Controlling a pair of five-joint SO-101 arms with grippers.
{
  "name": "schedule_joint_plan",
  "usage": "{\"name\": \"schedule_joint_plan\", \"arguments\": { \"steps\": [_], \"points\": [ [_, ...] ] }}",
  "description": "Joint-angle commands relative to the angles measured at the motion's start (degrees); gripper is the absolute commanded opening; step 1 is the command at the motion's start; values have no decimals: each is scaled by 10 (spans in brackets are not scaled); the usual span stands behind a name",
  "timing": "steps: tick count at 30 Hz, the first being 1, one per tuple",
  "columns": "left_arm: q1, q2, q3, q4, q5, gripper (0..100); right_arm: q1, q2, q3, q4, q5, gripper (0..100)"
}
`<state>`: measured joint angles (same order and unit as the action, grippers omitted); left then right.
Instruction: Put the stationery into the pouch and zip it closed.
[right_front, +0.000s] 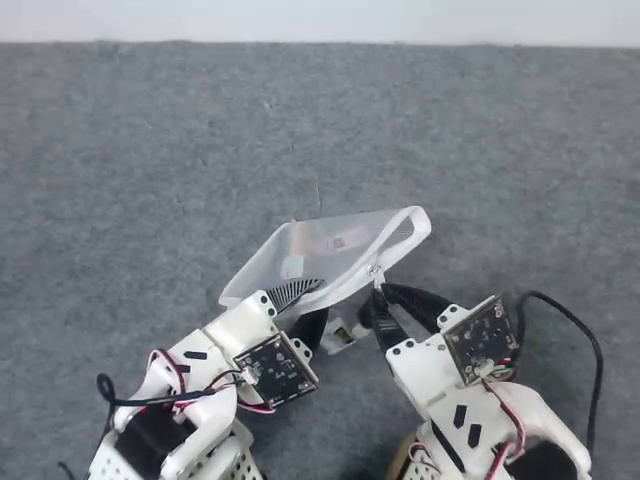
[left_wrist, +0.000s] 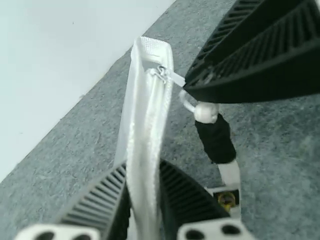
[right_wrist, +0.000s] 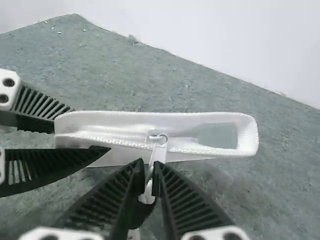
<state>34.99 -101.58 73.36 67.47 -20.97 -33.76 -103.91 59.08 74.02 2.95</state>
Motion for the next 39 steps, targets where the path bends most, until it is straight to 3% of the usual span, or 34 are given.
{"name": "schedule_joint_plan", "arguments": {
  "steps": [1, 6, 14, 19, 24, 29, 39],
  "points": [
    [2, -4, -10, 5, 4, 8, 67, 22, -40, 8, 29, 6],
    [3, -4, -10, 11, 4, 8, 148, 23, -50, 6, 66, 6],
    [2, -4, -10, 11, 4, 8, 167, 23, -62, 32, 87, 7],
    [2, -4, -10, 10, 4, 8, 166, 22, -113, 95, 84, 124],
    [2, -4, -10, 10, 4, 8, 96, 22, -120, 127, 58, 111],
    [2, -4, -10, 9, 4, 8, 25, 36, -117, 135, 24, 162],
    [2, -4, -10, 11, 4, 8, -4, 182, -118, 51, -17, 162]
  ]
}}
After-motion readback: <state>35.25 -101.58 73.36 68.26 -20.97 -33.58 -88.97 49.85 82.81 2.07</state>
